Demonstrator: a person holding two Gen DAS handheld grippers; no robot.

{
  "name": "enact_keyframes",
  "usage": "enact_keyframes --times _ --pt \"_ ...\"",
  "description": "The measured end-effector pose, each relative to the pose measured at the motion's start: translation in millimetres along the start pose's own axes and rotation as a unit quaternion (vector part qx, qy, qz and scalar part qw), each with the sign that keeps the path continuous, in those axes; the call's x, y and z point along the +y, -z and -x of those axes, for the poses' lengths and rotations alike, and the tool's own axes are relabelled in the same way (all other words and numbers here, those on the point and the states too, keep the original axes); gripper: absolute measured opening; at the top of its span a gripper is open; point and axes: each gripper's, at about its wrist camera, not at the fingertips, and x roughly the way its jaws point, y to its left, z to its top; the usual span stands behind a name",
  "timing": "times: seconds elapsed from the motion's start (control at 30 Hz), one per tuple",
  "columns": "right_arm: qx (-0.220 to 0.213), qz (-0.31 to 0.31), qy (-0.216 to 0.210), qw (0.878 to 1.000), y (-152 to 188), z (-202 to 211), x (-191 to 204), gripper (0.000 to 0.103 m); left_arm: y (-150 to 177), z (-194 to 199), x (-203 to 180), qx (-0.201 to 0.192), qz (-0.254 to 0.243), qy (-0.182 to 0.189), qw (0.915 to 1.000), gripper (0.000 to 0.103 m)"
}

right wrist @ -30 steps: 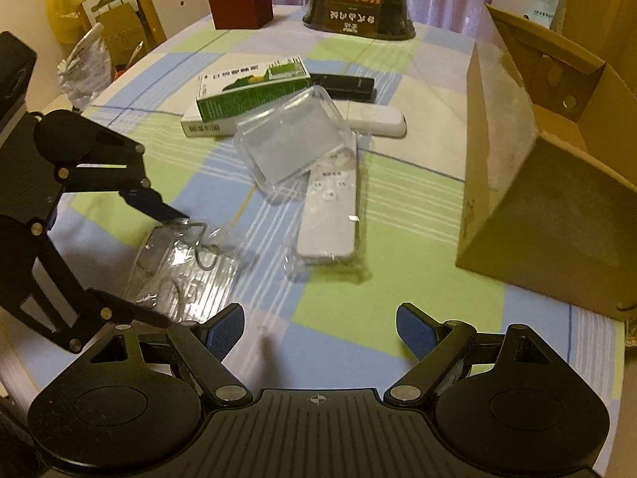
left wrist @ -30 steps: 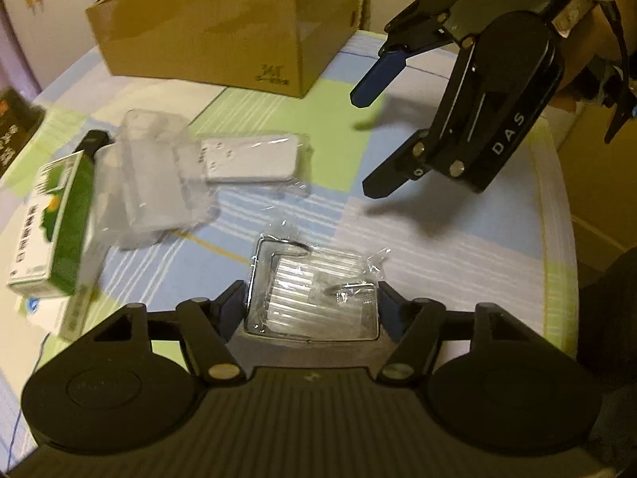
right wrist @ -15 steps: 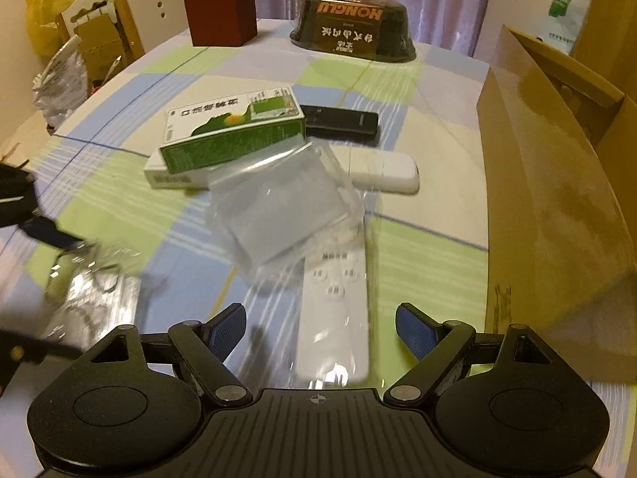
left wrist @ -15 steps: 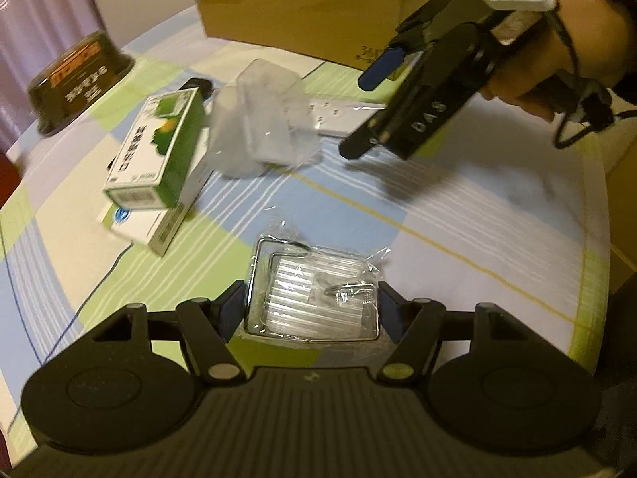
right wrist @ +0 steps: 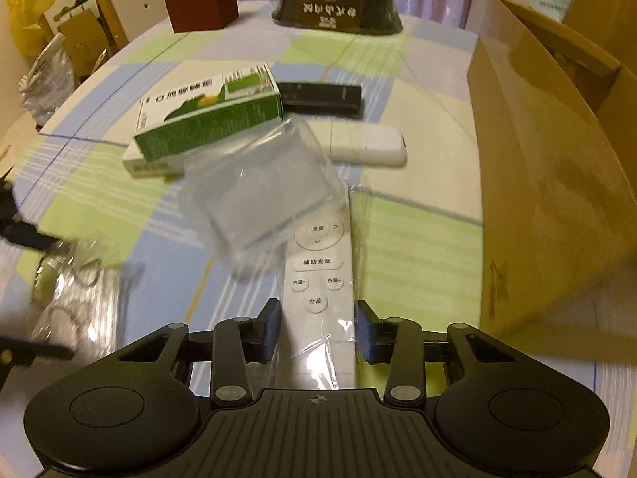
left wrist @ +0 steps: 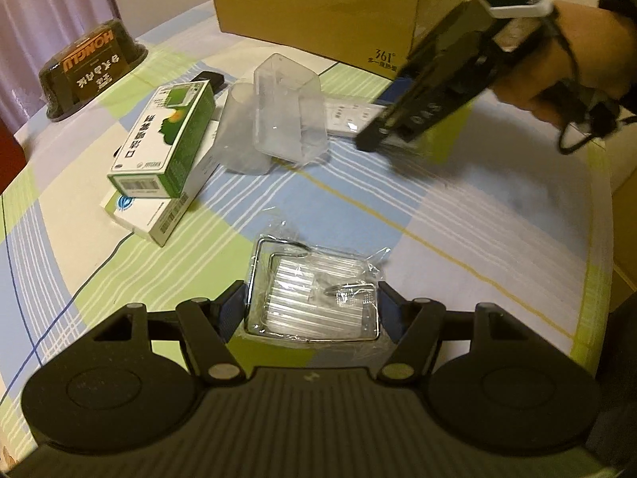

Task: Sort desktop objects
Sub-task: 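Close the right gripper on the bagged white remote while the left gripper holds the packaging, then lift the white remote with the right gripper while the left gripper holds the packaging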

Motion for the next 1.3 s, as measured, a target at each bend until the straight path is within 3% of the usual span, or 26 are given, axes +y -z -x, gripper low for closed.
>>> enact_keyframes --times 0.27,0.4,0.43,0.47,0.5,0.8,1.1,1.2,1.23,1.3 --pt "0.022 -0.021 0.011 0.999 47 30 -4 0.039 -2 -4 -16 -0.004 -0.023 0.006 0.9997 0.065" --pt "0.013 -0.019 0.016 1.0 53 32 -1 0.04 0 -3 -16 -0.005 -0.022 0.008 0.9997 0.066" --pt "0.011 -0.019 0.017 1.0 54 33 -1 0.048 0 -3 -15 -0.006 -0.023 0.009 0.9997 0.066" --pt "0.008 -0.018 0.018 1.0 56 33 0 0.066 0 -3 -15 -0.006 -0.023 0.011 0.9996 0.067" --pt "0.006 -0.018 0.02 1.0 57 34 1 0.069 0 -3 -14 -0.005 -0.023 0.014 0.9996 0.068" --pt "0.006 -0.023 0.013 1.0 62 30 -1 0.069 1 -6 -22 0.009 -0.076 0.019 0.9969 0.075" --pt "0.0 -0.022 0.015 1.0 61 29 -3 0.068 3 -18 -19 0.018 -0.062 0.018 0.9978 0.075" --pt "-0.002 -0.021 0.017 1.0 61 29 -3 0.067 4 -16 -18 0.016 -0.055 0.017 0.9982 0.07" --pt "-0.002 -0.021 0.017 1.0 61 29 -3 0.062 4 -15 -18 0.015 -0.051 0.018 0.9984 0.068" --pt "-0.004 -0.02 0.016 1.0 61 31 -3 0.04 3 -14 -17 0.013 -0.044 0.019 0.9987 0.067"
